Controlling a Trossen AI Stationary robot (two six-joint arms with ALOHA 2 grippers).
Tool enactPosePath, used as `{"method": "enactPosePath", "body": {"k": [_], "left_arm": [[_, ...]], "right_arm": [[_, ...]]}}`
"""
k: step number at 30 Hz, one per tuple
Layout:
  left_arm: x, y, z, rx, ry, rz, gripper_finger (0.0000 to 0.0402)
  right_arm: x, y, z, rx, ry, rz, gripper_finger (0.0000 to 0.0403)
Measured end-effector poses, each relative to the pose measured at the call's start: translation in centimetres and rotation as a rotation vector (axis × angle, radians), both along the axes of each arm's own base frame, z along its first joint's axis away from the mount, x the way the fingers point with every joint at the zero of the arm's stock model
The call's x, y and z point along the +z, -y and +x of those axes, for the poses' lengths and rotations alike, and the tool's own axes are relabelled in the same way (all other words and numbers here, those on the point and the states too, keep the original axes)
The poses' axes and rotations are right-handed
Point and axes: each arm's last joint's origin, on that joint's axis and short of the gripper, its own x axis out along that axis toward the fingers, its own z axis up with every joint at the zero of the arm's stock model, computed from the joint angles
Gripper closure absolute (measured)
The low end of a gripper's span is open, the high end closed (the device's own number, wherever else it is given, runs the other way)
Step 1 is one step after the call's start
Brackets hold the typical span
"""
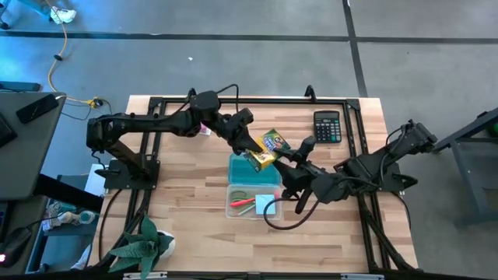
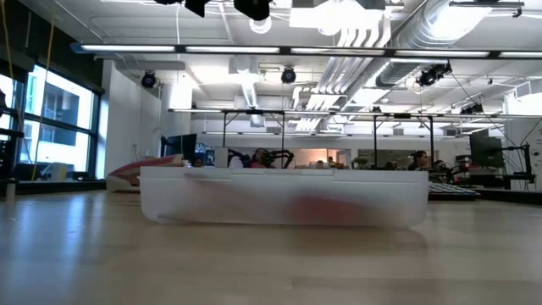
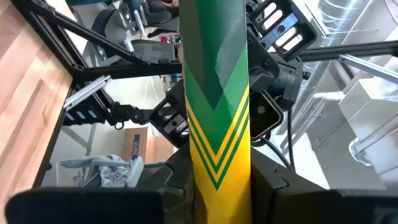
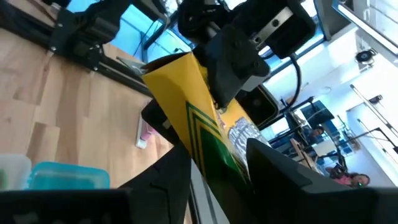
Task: Pack school essentials
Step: Put the yellow crayon box into the supply box
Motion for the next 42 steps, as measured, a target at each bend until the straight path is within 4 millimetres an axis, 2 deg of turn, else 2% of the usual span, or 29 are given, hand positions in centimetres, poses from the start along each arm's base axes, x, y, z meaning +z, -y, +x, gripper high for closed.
{"method": "enactPosePath", "body": {"k": [6, 17, 23, 29, 35, 39, 42], "left_arm": [[0.0, -0.6, -0.2, 0.005, 0.007, 0.019, 0.0325], [-0.1, -3.1, -1.4, -0.016, -0.013, 0.004, 0.0326], [-0.1, -4.3, -2.0, 0.007, 0.025, 0.075, 0.0326], [-0.3, -4.3, -2.0, -0.011, 0.05, 0.135, 0.0326], [-0.5, -4.0, -1.9, -0.02, 0.063, 0.188, 0.0326], [-0.8, -3.6, -1.7, -0.06, 0.066, 0.218, 0.0326], [-1.2, -3.0, -1.5, -0.086, 0.047, 0.239, 0.0326]], "right_arm": [[0.2, -0.1, 0.0, -0.024, 0.023, 0.0, 0.026], [0.4, -0.4, -0.5, -0.076, 0.048, -0.014, 0.0261], [0.7, -0.5, -1.0, -0.128, 0.091, 0.003, 0.0261], [2.6, 1.7, -2.2, -0.176, 0.256, 0.193, 0.0261], [5.4, 5.7, -4.5, -0.067, 0.475, 0.6, 0.0261], [6.0, 8.3, -5.9, -0.02, 0.52, 0.857, 0.0261], [5.6, 10.0, -6.3, -0.014, 0.486, 1.038, 0.0261]]}}
